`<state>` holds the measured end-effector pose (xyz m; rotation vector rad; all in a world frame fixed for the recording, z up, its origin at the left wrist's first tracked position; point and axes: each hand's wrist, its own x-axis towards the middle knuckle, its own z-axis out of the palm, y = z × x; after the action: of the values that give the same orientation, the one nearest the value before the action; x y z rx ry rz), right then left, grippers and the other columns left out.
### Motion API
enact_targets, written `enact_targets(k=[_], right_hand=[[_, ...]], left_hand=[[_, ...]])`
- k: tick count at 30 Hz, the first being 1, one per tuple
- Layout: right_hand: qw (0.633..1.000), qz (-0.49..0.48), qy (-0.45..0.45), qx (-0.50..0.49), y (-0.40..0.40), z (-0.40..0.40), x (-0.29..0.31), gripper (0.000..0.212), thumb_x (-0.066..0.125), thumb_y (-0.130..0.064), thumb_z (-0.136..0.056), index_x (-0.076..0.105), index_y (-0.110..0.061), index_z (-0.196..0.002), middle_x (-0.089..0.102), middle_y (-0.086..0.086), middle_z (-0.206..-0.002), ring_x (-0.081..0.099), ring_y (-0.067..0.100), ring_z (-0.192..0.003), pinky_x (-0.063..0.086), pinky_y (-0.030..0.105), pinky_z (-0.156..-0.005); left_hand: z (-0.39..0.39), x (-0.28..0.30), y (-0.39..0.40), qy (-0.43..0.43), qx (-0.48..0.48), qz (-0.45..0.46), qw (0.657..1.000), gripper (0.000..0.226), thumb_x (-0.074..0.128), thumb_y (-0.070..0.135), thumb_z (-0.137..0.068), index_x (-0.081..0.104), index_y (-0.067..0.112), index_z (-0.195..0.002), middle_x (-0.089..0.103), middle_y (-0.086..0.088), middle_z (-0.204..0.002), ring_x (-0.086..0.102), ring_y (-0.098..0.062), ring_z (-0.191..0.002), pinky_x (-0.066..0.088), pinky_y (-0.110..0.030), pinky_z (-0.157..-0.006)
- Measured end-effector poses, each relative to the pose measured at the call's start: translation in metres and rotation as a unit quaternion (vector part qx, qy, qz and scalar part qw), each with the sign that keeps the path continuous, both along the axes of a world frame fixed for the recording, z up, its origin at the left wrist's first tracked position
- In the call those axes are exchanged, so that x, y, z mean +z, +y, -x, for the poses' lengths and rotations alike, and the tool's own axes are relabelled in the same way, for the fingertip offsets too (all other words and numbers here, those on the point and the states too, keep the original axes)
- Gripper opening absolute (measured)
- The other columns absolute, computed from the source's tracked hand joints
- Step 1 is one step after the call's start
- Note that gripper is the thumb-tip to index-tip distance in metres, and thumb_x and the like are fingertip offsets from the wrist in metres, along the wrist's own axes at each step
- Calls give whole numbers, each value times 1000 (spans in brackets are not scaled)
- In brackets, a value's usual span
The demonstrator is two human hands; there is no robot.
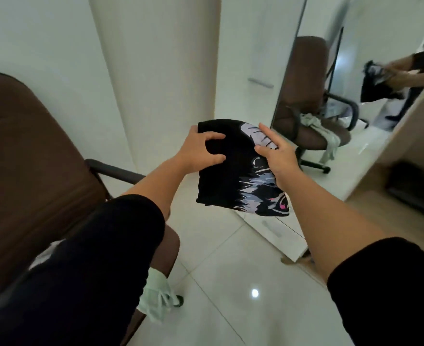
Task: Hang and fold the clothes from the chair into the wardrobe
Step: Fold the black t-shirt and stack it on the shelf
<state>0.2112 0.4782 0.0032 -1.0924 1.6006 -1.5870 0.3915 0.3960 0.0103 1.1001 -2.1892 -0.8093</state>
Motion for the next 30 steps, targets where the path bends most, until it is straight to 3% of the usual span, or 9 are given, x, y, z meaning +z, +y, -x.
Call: enact_targets(k=[4,10,14,17,20,23,25,28,30], right_hand=[[997,13,-4,-77,60,77,9,54,60,4,-84,59,-30,-126,58,1,-129,57,14,-113,47,31,-100],[978,-4,-5,-208,155,196,3,51,66,-1,-80,64,-34,-119,62,0,-124,59,16,-111,48,36,-100],[967,-18,2,-254,206,270,1,50,68,-3,-82,62,-32,-122,61,3,-123,61,17,-106,52,31,-92],[961,-31,-1,-276,230,314,-1,50,68,-3,-83,61,-31,-124,59,2,-119,61,14,-100,53,19,-78],[953,-42,-3,-299,241,349,-8,50,67,-4,-83,60,-30,-125,58,-5,-110,61,8,-92,52,15,-75],[948,-50,-6,-315,244,379,-18,50,67,-5,-84,59,-29,-126,54,-7,-107,57,4,-88,49,8,-64],[944,-66,-9,-324,240,398,-30,49,69,-7,-83,59,-30,-126,56,-3,-113,59,13,-97,51,13,-72],[932,-92,-2,-352,231,428,-53,48,72,-12,-81,61,-30,-124,59,3,-125,59,23,-108,53,33,-92],[923,-107,5,-370,223,447,-69,47,73,-13,-81,62,-28,-124,60,5,-126,59,24,-110,51,37,-96]], left_hand=[[93,6,26,-14,-91,14,996,56,69,10,-77,53,25,-129,32,-7,-129,42,-18,-120,31,-12,-95],[244,7,81,-38,-197,20,980,59,65,13,-81,47,32,-134,26,-8,-140,46,-24,-118,42,-21,-92],[333,3,118,-55,-244,13,968,62,63,14,-85,40,29,-141,18,-7,-147,41,-24,-126,30,-5,-79],[385,-2,137,-53,-277,-17,959,67,62,8,-85,36,26,-144,12,-8,-147,36,-26,-131,32,-12,-93],[425,-7,142,-80,-300,-21,950,72,62,6,-85,32,29,-146,6,-8,-150,41,-27,-128,41,-21,-95],[461,-15,139,-98,-319,-27,942,74,62,6,-85,29,31,-147,1,-7,-152,34,-30,-134,40,-24,-100],[483,-23,135,-114,-330,-29,937,75,61,6,-86,27,32,-147,-1,-7,-153,33,-30,-135,39,-21,-95],[518,-43,124,-135,-344,-35,929,76,62,6,-86,27,32,-147,-2,-7,-154,33,-29,-135,38,-18,-91],[543,-58,112,-151,-356,-38,921,75,62,7,-86,26,32,-147,-1,-9,-154,33,-29,-134,34,-18,-92]])
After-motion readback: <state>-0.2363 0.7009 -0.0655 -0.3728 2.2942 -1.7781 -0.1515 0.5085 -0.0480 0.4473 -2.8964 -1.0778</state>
